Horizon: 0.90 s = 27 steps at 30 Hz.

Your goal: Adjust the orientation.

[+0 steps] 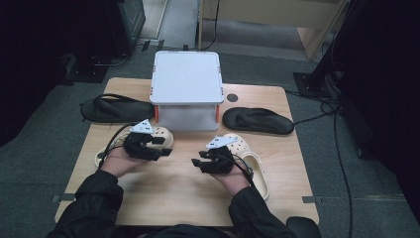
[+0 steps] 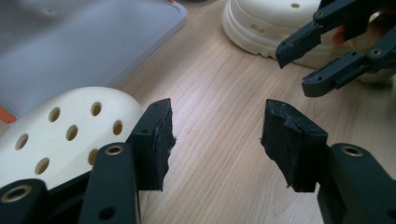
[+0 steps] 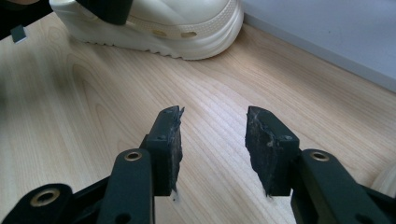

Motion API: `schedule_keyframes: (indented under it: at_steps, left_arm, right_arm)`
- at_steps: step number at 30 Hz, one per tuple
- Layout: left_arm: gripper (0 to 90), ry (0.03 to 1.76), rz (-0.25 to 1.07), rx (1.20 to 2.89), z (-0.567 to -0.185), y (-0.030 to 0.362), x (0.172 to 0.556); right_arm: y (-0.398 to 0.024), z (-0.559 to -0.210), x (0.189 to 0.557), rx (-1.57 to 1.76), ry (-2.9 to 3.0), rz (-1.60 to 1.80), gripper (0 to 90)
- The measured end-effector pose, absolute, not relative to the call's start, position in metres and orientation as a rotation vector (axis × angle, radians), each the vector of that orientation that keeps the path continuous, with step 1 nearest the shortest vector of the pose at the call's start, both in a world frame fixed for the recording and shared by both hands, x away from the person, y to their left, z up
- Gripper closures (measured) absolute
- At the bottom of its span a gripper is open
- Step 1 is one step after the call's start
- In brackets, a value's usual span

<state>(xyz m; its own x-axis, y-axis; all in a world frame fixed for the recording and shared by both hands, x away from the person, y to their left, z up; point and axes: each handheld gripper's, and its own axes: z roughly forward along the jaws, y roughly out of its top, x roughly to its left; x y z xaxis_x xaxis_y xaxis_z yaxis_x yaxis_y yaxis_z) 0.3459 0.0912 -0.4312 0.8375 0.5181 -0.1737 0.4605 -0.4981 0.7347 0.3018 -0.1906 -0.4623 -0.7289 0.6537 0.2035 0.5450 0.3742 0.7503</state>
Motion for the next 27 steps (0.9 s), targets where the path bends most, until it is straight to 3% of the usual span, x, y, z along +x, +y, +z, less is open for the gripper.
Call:
schedule_keyframes:
  at_steps: [10, 27]
  left_arm:
    - [45.5, 0.729, 0.091, 2.16, -0.426, 0.099, 0.344]
    - [45.9, 0.835, 0.13, 2.139, -0.414, 0.133, 0.337]
  right_arm:
    - [-0.197, -0.461, 0.303, 1.098, 2.492, 1.283, 52.0]
    - [-0.188, -0.462, 0.309, 1.028, 2.54, 1.293, 54.0]
